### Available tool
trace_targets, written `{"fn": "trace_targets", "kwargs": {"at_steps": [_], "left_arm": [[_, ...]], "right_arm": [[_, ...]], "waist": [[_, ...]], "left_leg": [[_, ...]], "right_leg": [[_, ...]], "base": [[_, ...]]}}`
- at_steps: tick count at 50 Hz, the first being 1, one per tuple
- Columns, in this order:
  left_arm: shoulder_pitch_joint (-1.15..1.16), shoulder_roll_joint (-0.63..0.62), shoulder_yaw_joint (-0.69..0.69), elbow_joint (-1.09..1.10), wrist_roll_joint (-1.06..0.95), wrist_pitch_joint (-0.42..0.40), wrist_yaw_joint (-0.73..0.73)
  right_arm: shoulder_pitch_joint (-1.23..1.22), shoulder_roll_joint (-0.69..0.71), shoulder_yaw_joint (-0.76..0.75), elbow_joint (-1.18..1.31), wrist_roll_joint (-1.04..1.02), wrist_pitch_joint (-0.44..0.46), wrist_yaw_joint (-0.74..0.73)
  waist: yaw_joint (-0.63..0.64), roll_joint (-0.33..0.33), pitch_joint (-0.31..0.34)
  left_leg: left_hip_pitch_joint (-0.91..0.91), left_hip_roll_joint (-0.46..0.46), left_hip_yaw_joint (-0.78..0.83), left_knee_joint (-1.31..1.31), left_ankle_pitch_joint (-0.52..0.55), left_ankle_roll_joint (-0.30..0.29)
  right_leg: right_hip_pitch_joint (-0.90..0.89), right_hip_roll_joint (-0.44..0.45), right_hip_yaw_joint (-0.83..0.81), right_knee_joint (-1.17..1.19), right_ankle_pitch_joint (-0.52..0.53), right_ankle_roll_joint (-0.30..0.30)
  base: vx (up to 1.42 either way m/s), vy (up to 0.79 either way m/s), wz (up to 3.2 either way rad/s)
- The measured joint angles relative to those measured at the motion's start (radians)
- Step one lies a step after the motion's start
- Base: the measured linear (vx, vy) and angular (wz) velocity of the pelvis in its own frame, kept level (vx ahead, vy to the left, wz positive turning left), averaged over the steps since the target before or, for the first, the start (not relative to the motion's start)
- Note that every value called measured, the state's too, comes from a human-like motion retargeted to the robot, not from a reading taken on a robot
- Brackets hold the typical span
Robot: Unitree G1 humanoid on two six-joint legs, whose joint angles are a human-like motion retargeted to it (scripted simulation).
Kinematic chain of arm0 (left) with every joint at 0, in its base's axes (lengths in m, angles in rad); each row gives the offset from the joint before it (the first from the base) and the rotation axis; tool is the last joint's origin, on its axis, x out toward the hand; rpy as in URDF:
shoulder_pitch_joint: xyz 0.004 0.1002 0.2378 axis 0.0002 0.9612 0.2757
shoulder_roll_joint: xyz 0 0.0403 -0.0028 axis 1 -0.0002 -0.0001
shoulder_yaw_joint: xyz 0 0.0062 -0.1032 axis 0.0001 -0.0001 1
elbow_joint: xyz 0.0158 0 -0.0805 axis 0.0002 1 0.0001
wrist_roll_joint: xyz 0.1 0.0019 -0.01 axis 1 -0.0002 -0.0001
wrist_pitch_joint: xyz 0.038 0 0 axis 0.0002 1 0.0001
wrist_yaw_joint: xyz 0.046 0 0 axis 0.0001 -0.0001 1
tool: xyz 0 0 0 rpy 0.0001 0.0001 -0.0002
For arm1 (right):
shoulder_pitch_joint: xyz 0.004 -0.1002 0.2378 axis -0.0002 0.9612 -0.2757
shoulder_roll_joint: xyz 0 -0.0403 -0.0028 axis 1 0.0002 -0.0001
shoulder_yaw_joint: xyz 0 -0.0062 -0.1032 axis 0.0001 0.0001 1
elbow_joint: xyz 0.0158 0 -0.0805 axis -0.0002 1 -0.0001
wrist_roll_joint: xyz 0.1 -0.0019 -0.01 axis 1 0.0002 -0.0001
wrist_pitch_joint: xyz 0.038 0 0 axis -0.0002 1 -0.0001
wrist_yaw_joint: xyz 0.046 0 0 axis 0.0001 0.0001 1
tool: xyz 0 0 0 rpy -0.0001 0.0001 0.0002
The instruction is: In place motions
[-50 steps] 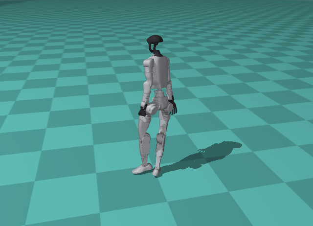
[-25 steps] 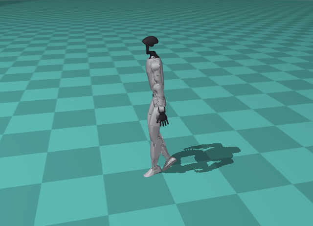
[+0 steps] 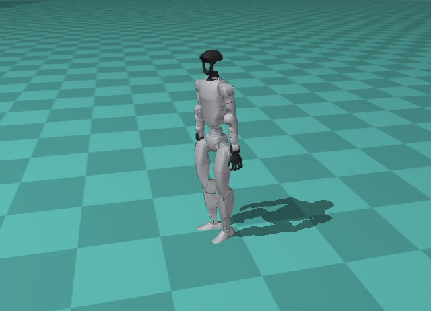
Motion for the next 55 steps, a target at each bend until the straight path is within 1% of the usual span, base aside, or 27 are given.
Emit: {"fn": "trace_targets", "kwargs": {"at_steps": [2, 5, 7, 10, 13, 15, 18, 21, 25, 28, 30, 32, 33, 34, 35, 38, 40, 42, 45, 47, 48, 49, 50, 52, 53, 55], "left_arm": [[0.010, -0.002, 0.013, -0.004, 0.010, -0.014, 0.012], [0.014, 0.001, 0.022, 0.003, 0.012, -0.012, 0.006], [0.000, -0.003, 0.030, 0.024, -0.009, 0.002, 0.013], [-0.013, -0.001, 0.045, 0.056, -0.065, 0.002, 0.017], [-0.005, 0.002, 0.055, 0.062, -0.054, 0.012, -0.001], [0.002, 0.005, 0.055, 0.056, -0.040, 0.012, 0.007], [0.001, 0.009, 0.049, 0.045, -0.030, 0.002, 0.018], [-0.001, 0.011, 0.049, 0.035, -0.027, -0.001, 0.008], [-0.007, 0.011, 0.054, 0.028, -0.037, -0.005, 0.012], [-0.013, 0.011, 0.051, 0.027, -0.049, -0.017, 0.028], [-0.015, 0.009, 0.048, 0.025, -0.057, -0.027, 0.046], [-0.017, 0.007, 0.050, 0.023, -0.061, -0.034, 0.065], [-0.016, 0.005, 0.052, 0.022, -0.062, -0.037, 0.072], [-0.013, 0.004, 0.054, 0.021, -0.065, -0.039, 0.078], [-0.010, 0.003, 0.056, 0.020, -0.068, -0.042, 0.082], [0.009, 0.002, 0.062, 0.019, -0.081, -0.048, 0.093], [0.008, 0.003, 0.062, 0.027, -0.093, -0.049, 0.102], [0.003, 0.004, 0.060, 0.039, -0.102, -0.045, 0.105], [-0.010, 0.012, 0.060, 0.063, -0.103, -0.033, 0.095], [-0.021, 0.031, 0.050, 0.076, -0.094, -0.027, 0.088], [-0.027, 0.045, 0.036, 0.080, -0.089, -0.027, 0.084], [-0.033, 0.063, 0.018, 0.078, -0.079, -0.026, 0.081], [-0.039, 0.082, 0.000, 0.075, -0.067, -0.026, 0.077], [-0.040, 0.116, -0.023, 0.064, -0.028, -0.024, 0.079], [-0.037, 0.130, -0.029, 0.061, -0.007, -0.023, 0.084], [-0.024, 0.150, -0.035, 0.064, 0.017, -0.024, 0.093]], "right_arm": [[-0.008, -0.008, 0.010, 0.009, 0.015, -0.002, -0.003], [-0.026, -0.010, 0.014, 0.025, 0.041, 0.011, 0.016], [-0.053, -0.004, 0.005, 0.023, 0.061, 0.024, 0.030], [-0.076, 0.010, 0.011, -0.008, 0.081, 0.007, 0.043], [-0.068, 0.016, 0.035, -0.024, 0.054, -0.027, 0.040], [-0.066, 0.015, 0.053, -0.009, 0.035, -0.023, 0.022], [-0.067, 0.009, 0.065, 0.026, 0.017, -0.005, 0.022], [-0.057, 0.004, 0.062, 0.049, 0.002, 0.007, 0.032], [-0.038, -0.004, 0.044, 0.067, 0.008, 0.009, 0.021], [-0.031, -0.011, 0.019, 0.083, 0.015, 0.015, 0.020], [-0.027, -0.016, 0.008, 0.086, 0.024, 0.017, 0.020], [-0.025, -0.022, 0.001, 0.084, 0.029, 0.017, 0.017], [-0.024, -0.025, -0.003, 0.081, 0.027, 0.017, 0.015], [-0.023, -0.027, -0.008, 0.077, 0.022, 0.016, 0.014], [-0.022, -0.029, -0.011, 0.073, 0.016, 0.014, 0.012], [-0.016, -0.035, -0.009, 0.057, -0.005, 0.005, 0.009], [-0.023, -0.041, -0.009, 0.045, -0.017, 0.002, 0.013], [-0.030, -0.046, -0.005, 0.027, -0.020, 0.000, 0.020], [-0.034, -0.045, -0.002, -0.010, -0.019, -0.013, 0.046], [-0.036, -0.039, 0.002, -0.027, 0.005, -0.021, 0.056], [-0.038, -0.038, 0.006, -0.029, 0.031, -0.025, 0.054], [-0.040, -0.037, 0.007, -0.027, 0.055, -0.030, 0.054], [-0.042, -0.037, 0.007, -0.024, 0.080, -0.035, 0.054], [-0.037, -0.041, 0.002, -0.014, 0.091, -0.034, 0.067], [-0.032, -0.043, -0.001, -0.009, 0.084, -0.029, 0.072], [-0.015, -0.051, -0.004, -0.003, 0.068, -0.020, 0.068]], "waist": [[0.017, -0.005, -0.028], [0.078, -0.012, -0.058], [0.098, -0.009, -0.039], [0.055, -0.004, -0.016], [0.014, -0.004, -0.043], [0.014, -0.008, -0.055], [0.034, -0.012, -0.049], [0.026, -0.015, -0.042], [0.017, -0.029, -0.029], [0.015, -0.051, -0.019], [0.027, -0.064, -0.006], [0.055, -0.077, 0.008], [0.074, -0.082, 0.014], [0.094, -0.082, 0.018], [0.115, -0.079, 0.022], [0.183, -0.060, 0.034], [0.204, -0.045, 0.047], [0.147, -0.036, 0.054], [0.051, -0.012, 0.065], [0.007, -0.004, 0.079], [-0.003, 0.001, 0.090], [-0.009, 0.008, 0.101], [-0.013, 0.016, 0.112], [0.001, 0.022, 0.117], [0.016, 0.025, 0.112], [0.035, 0.031, 0.096]], "left_leg": [[0.003, -0.003, -0.001, -0.008, -0.011, -0.004], [0.011, -0.002, 0.032, -0.027, -0.021, -0.008], [0.026, 0.005, 0.044, -0.034, -0.027, -0.009], [0.040, 0.014, 0.019, -0.029, -0.036, -0.010], [0.029, 0.018, 0.000, -0.025, -0.044, -0.016], [0.030, 0.020, 0.007, -0.029, -0.049, -0.021], [0.039, 0.022, 0.019, -0.036, -0.056, -0.023], [0.039, 0.025, 0.017, -0.027, -0.069, -0.024], [0.015, 0.025, 0.030, 0.028, -0.103, -0.011], [-0.039, 0.012, 0.014, 0.124, -0.107, 0.013], [-0.066, -0.002, -0.021, 0.179, -0.086, 0.033], [-0.084, -0.031, -0.084, 0.212, -0.073, 0.074], [-0.093, -0.048, -0.134, 0.223, -0.075, 0.092], [-0.096, -0.067, -0.200, 0.224, -0.073, 0.091], [-0.098, -0.085, -0.274, 0.221, -0.068, 0.081], [-0.070, -0.131, -0.497, 0.174, -0.037, 0.014], [-0.055, -0.123, -0.520, 0.151, -0.029, -0.028], [-0.047, -0.096, -0.414, 0.134, -0.052, 0.003], [-0.023, -0.075, -0.316, 0.089, -0.059, 0.050], [-0.020, -0.070, -0.289, 0.088, -0.056, 0.054], [-0.018, -0.057, -0.251, 0.087, -0.058, 0.056], [-0.012, -0.045, -0.221, 0.083, -0.060, 0.061], [-0.004, -0.034, -0.196, 0.079, -0.062, 0.067], [0.006, -0.015, -0.116, 0.068, -0.069, 0.075], [0.012, -0.006, -0.064, 0.059, -0.073, 0.079], [0.022, 0.008, 0.027, 0.041, -0.084, 0.085]], "right_leg": [[0.006, 0.009, -0.024, -0.014, -0.013, -0.002], [-0.023, 0.007, 0.025, 0.017, -0.015, 0.010], [-0.014, 0.019, 0.030, 0.026, -0.018, 0.017], [0.012, 0.034, 0.011, 0.024, -0.020, 0.026], [0.013, 0.041, -0.004, 0.013, -0.025, 0.028], [0.009, 0.042, -0.001, 0.015, -0.027, 0.028], [0.006, 0.045, 0.015, 0.024, -0.028, 0.033], [0.006, 0.045, 0.024, 0.031, -0.031, 0.042], [-0.001, 0.025, 0.041, 0.044, -0.031, 0.059], [-0.017, -0.015, 0.063, 0.060, -0.022, 0.071], [-0.028, -0.043, 0.087, 0.069, -0.010, 0.071], [-0.044, -0.068, 0.133, 0.081, 0.005, 0.068], [-0.054, -0.079, 0.162, 0.088, 0.013, 0.067], [-0.066, -0.083, 0.191, 0.096, 0.021, 0.064], [-0.078, -0.084, 0.220, 0.104, 0.029, 0.061], [-0.111, -0.058, 0.331, 0.123, 0.057, 0.044], [-0.134, -0.042, 0.395, 0.141, 0.076, 0.037], [-0.146, -0.047, 0.404, 0.145, 0.101, 0.028], [-0.164, -0.038, 0.413, 0.139, 0.145, -0.007], [-0.178, -0.037, 0.436, 0.129, 0.169, -0.033], [-0.183, -0.034, 0.446, 0.127, 0.177, -0.050], [-0.189, -0.034, 0.424, 0.130, 0.173, -0.080], [-0.193, -0.036, 0.385, 0.135, 0.162, -0.116], [-0.186, -0.077, 0.181, 0.142, 0.115, -0.154], [-0.180, -0.091, 0.085, 0.142, 0.086, -0.168], [-0.170, -0.110, -0.072, 0.139, 0.032, -0.169]], "base": [[0.11, -0.01, -0.15], [0.10, -0.03, -0.63], [-0.06, -0.09, -0.29], [-0.01, -0.10, 0.37], [0.11, -0.06, 0.36], [0.05, -0.04, -0.13], [0.00, -0.05, -0.26], [0.02, -0.04, 0.01], [0.00, 0.00, 0.00], [-0.02, 0.02, -0.18], [-0.05, 0.06, -0.71], [-0.07, 0.10, -1.26], [-0.05, 0.13, -1.60], [-0.03, 0.14, -1.78], [-0.01, 0.15, -2.01], [0.00, 0.18, -2.36], [-0.05, 0.21, -1.97], [-0.12, 0.20, -0.79], [-0.13, 0.19, -0.86], [-0.17, 0.11, -1.53], [-0.25, 0.11, -1.85], [-0.28, 0.09, -1.98], [-0.27, 0.03, -2.13], [-0.21, -0.03, -2.49], [-0.12, -0.04, -2.78], [-0.08, -0.04, -2.83]]}}
